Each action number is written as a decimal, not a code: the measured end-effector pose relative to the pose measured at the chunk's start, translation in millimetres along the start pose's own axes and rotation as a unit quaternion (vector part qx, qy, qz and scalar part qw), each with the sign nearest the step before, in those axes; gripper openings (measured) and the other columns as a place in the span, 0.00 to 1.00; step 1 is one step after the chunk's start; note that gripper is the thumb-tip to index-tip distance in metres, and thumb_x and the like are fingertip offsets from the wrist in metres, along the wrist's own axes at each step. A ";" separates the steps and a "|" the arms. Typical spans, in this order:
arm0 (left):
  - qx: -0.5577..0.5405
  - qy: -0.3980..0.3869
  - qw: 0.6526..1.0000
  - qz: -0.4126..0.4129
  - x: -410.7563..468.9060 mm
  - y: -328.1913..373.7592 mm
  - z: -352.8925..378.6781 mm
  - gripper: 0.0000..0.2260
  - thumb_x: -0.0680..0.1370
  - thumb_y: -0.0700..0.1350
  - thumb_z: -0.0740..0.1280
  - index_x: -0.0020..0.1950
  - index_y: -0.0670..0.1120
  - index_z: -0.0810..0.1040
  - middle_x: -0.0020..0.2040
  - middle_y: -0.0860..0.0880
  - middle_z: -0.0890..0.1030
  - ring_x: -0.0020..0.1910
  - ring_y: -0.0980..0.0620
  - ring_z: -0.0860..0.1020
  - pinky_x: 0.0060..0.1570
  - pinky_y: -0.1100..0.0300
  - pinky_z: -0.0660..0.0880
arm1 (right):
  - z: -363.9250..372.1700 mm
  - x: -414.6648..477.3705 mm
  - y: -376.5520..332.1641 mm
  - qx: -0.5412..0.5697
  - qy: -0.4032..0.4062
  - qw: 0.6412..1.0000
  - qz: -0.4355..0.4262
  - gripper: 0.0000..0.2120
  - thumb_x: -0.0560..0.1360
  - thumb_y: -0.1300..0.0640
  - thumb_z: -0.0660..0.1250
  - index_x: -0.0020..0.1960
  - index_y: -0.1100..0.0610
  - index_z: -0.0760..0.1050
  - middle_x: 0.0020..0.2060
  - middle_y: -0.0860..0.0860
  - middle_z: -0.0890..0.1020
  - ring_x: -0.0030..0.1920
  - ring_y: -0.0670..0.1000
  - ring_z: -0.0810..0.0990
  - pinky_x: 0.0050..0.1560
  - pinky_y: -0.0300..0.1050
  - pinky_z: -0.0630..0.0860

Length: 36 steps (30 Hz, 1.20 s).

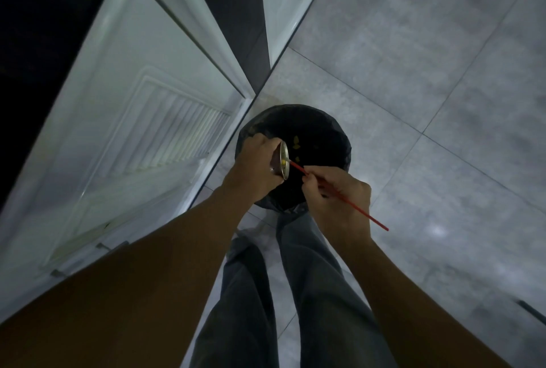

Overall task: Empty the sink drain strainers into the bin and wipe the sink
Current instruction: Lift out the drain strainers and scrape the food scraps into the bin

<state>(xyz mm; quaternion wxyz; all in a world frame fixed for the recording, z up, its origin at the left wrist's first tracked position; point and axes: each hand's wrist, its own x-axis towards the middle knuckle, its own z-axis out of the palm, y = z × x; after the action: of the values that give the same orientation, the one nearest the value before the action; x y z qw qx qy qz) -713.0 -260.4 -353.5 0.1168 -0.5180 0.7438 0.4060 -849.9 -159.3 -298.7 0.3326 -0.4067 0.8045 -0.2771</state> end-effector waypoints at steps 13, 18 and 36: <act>0.013 -0.003 1.000 0.003 1.0 2.8 1.3 0.33 0.69 0.46 0.79 0.72 0.47 0.71 0.67 0.44 0.71 0.68 0.45 0.68 0.65 0.53 0.72 | -1.9 3.1 10.5 0.029 -0.007 0.999 0.018 0.08 0.78 0.60 0.69 0.51 0.51 0.85 0.37 0.37 0.81 0.39 0.36 0.82 0.45 0.22 0.76; 0.019 0.001 1.000 -0.001 0.9 2.6 2.6 0.33 0.68 0.45 0.79 0.71 0.47 0.71 0.66 0.44 0.70 0.68 0.45 0.67 0.62 0.53 0.72 | -8.5 0.2 14.4 0.025 0.020 0.999 0.018 0.06 0.78 0.60 0.70 0.52 0.52 0.85 0.39 0.41 0.83 0.37 0.36 0.82 0.44 0.23 0.76; 0.036 0.000 0.999 -0.009 1.4 6.2 3.8 0.35 0.69 0.47 0.79 0.73 0.47 0.70 0.68 0.44 0.68 0.70 0.45 0.64 0.65 0.52 0.71 | -5.2 -0.1 25.5 0.061 -0.007 0.998 0.029 0.07 0.78 0.61 0.71 0.53 0.54 0.86 0.39 0.44 0.86 0.39 0.39 0.84 0.43 0.25 0.77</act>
<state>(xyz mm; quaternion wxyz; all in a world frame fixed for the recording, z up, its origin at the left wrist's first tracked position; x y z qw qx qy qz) -719.8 -257.8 -353.8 0.1392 -0.5197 0.7535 0.3778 -865.8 -145.2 -313.6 0.3703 -0.3645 0.7951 -0.3129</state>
